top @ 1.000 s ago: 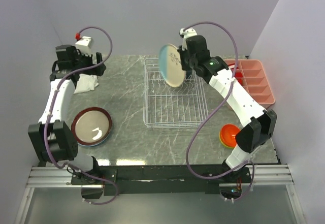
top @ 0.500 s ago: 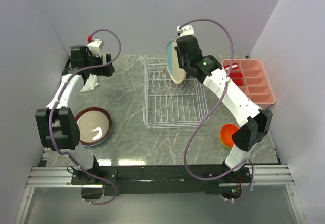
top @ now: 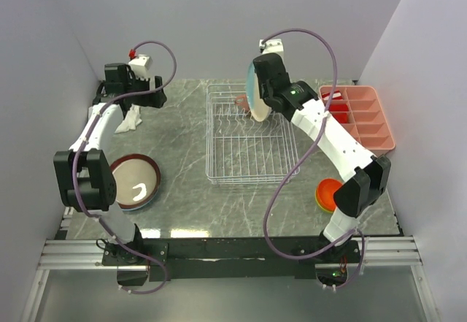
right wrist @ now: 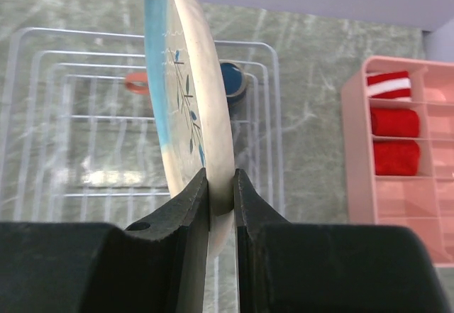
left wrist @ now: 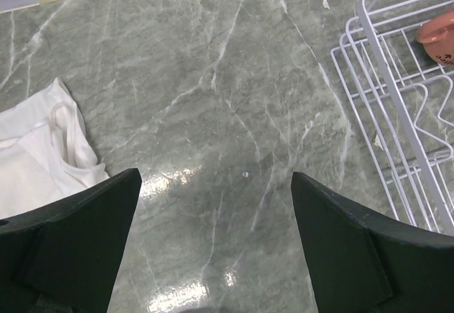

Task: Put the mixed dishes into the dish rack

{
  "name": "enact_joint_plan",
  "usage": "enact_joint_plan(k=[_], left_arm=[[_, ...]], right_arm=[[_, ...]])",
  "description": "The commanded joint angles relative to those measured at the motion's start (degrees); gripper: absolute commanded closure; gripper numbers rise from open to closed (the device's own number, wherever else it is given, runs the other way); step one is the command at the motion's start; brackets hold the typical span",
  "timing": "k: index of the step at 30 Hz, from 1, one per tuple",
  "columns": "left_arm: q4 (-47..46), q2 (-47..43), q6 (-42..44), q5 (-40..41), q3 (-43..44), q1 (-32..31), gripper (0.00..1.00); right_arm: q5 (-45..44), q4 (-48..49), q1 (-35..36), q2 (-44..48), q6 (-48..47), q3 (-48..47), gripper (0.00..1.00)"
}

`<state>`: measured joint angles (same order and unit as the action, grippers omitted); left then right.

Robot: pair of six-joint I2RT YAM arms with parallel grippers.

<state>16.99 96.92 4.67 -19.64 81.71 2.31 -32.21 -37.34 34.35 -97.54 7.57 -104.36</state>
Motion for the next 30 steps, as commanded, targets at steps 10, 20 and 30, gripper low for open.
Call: enact_joint_plan(k=[10,20,30], left_arm=[[-0.65,4.94,-1.41,-0.14,6.79,-1.95,0.06],[-0.38,6.44,-1.77,0.21,8.38,-3.98,0.06],[-0.29,7.05,-0.97,-0.14,8.38,-3.98,0.05]], right_arm=[[-5.32,7.81,-7.01,8.41,-2.74,4.42,1.00],[-6.11,7.11,-9.12,6.92,-2.13,4.86,1.00],[-5.15,6.32,-9.48,6.31,-1.34,7.23,1.00]])
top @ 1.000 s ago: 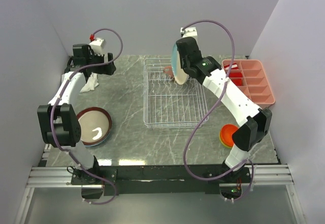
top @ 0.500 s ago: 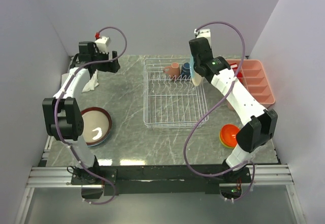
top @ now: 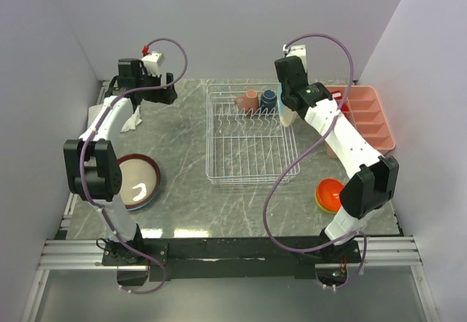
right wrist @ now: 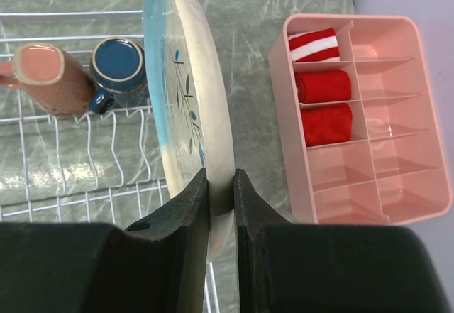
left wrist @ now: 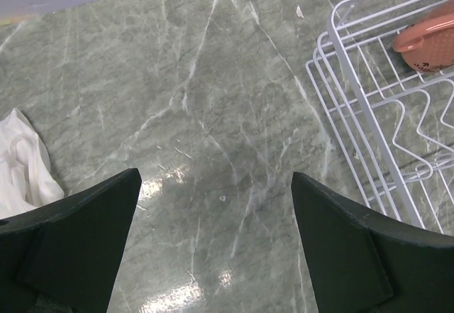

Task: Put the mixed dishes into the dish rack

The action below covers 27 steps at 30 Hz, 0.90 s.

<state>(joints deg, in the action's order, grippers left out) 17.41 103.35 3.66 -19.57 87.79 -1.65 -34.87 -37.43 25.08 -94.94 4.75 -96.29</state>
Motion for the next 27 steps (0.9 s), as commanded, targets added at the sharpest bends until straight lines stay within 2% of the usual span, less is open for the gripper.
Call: enact_joint_plan(k=[1,16,27], left_arm=[[-0.71,0.54,0.03,-0.29,2.21,-0.02,0.05],[-1.41,-1.49,-1.20,0.50,-2.18,-0.02,0.05],[-0.62,0.09,-1.47,-0.03,-1.04,-0.02,0.03]], right_arm=[[-2.31,6.14,-0.21,3.44,1.75,-0.57,1.00],[-3.71,0.78,-0.30,-2.36,11.24,1.63,1.00],[-3.27,3.24,-0.65,-4.82,9.49,0.93,1.00]])
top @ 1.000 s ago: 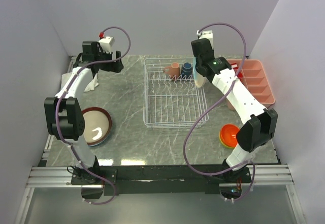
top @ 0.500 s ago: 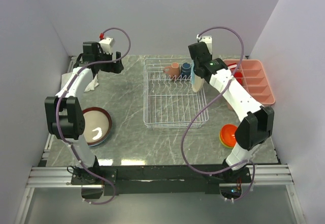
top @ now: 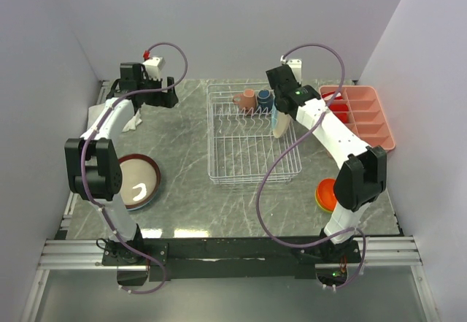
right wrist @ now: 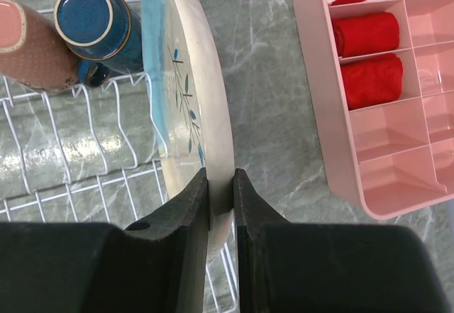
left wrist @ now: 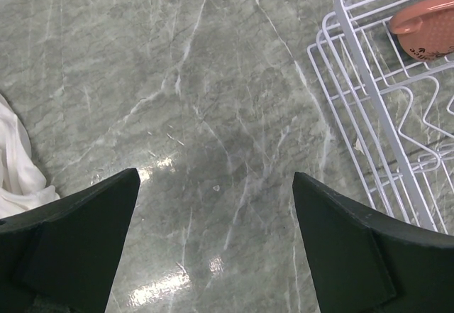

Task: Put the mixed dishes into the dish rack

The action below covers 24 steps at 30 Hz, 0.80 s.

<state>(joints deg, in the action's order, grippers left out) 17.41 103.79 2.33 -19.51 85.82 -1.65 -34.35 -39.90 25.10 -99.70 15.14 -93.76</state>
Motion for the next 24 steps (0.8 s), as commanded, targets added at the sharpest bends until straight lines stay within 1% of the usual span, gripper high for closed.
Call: enact_joint_plan(k=[1,3,4,5,6,7,9,10,13,14,16,19,20,21,22,23,24], left_arm=[[-0.36,-0.25,0.04,-0.09,1.10,-0.02,0.02],[0.78,-0.08,0.31,-0.62,1.71,0.07,0.02],[1.13,0.10,0.66,-0.71,1.89,-0.02,0.02],[1.40,0.01,0.83,-0.71,1.89,0.07,0.02],[1.66,0.10,0.92,-0.97,1.98,0.07,0.02],[1.75,0.01,1.01,-1.06,1.89,0.07,0.02],[1.58,-0.08,1.19,-0.88,1.72,0.07,0.02],[1.75,-0.34,1.36,-1.14,1.72,0.07,0.02],[1.84,-1.21,1.37,-1.06,1.54,0.07,0.02],[1.84,-1.48,1.45,-1.23,1.46,0.07,0.02],[2.19,-2.71,1.80,-1.24,1.28,0.07,0.02],[6.39,-4.64,4.34,-0.54,2.07,0.16,0.01],[10.15,-5.34,5.13,0.34,2.24,0.85,0.01],[11.84,-6.92,5.75,-0.17,1.81,1.47,0.01],[14.12,-7.63,7.15,-0.79,1.54,3.56,0.01],[18.41,-8.24,8.30,-2.80,1.28,6.89,0.01],[22.10,-8.51,9.70,-3.86,1.45,8.66,0.01]], right_arm=[[-3.62,6.06,-0.58,0.03,-1.85,-1.34,0.89],[-1.87,6.85,-0.58,0.91,-3.09,-0.82,0.55],[-1.69,6.77,-0.41,1.43,-3.44,-0.81,0.51],[-1.60,6.77,-0.23,1.79,-3.53,-0.55,0.51],[-1.51,7.20,-0.06,1.96,-3.97,-0.38,0.48],[-1.51,7.20,0.03,2.40,-4.50,-0.46,0.35],[-1.51,7.47,0.47,2.84,-4.67,-0.64,0.29],[-1.60,7.47,0.65,3.19,-4.94,-0.73,0.22],[-1.34,7.47,1.09,3.90,-5.55,-1.43,0.10],[-1.42,7.56,1.18,4.16,-5.73,-1.87,0.09],[-1.16,7.64,1.53,4.95,-6.43,-2.31,0.00],[-0.90,7.82,2.23,6.53,-7.83,-3.62,0.00],[-0.98,7.91,2.49,7.15,-8.10,-4.24,0.00],[-0.81,8.26,2.49,7.76,-8.45,-4.42,0.00],[-0.55,8.43,2.58,9.07,-9.76,-4.42,0.00],[0.06,8.78,2.58,9.69,-10.30,-3.90,0.00],[0.51,9.31,2.67,10.31,-10.39,-3.37,0.00]])
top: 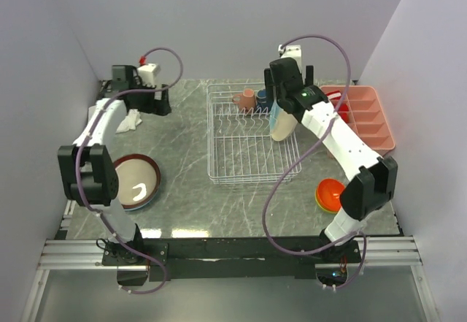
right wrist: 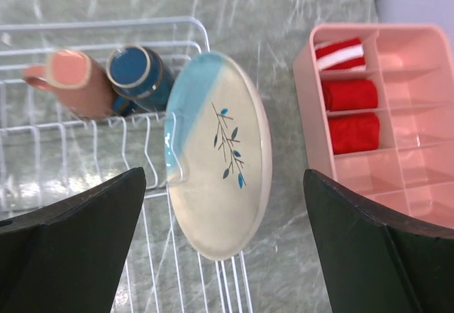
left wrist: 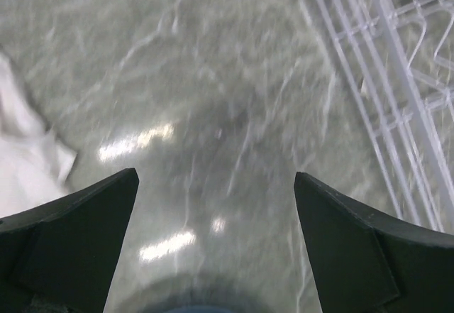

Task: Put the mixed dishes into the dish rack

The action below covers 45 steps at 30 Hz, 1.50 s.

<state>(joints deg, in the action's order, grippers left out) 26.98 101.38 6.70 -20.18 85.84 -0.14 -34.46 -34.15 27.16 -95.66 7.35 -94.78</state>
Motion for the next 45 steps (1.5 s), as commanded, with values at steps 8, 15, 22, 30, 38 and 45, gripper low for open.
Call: enact_joint_plan(k=[8,15,22,30,38,45], left_arm=[[43.77,-1.28,34.16,-6.02,2.86,25.71,0.01],[29.81,-5.40,31.90,2.69,-12.00,27.30,0.02],[18.73,-3.39,28.46,6.65,-18.69,27.48,0.05],[14.43,-1.71,27.67,8.22,-19.66,27.48,0.19],[20.48,0.23,29.51,4.98,-15.62,27.65,0.63],[22.05,-6.81,29.33,1.38,-12.72,27.48,0.97]], right_arm=[[27.47,3.83,0.09,9.70,-5.59,5.22,0.00],[46.23,3.39,0.26,6.27,-6.47,3.29,0.00],[48.69,3.74,0.09,6.09,-6.74,2.14,0.00],[47.91,4.71,1.40,5.13,-4.89,1.80,0.00],[45.18,3.56,2.99,2.41,-6.65,-0.75,0.00],[44.30,6.37,5.36,1.00,-6.91,-0.05,0.00]])
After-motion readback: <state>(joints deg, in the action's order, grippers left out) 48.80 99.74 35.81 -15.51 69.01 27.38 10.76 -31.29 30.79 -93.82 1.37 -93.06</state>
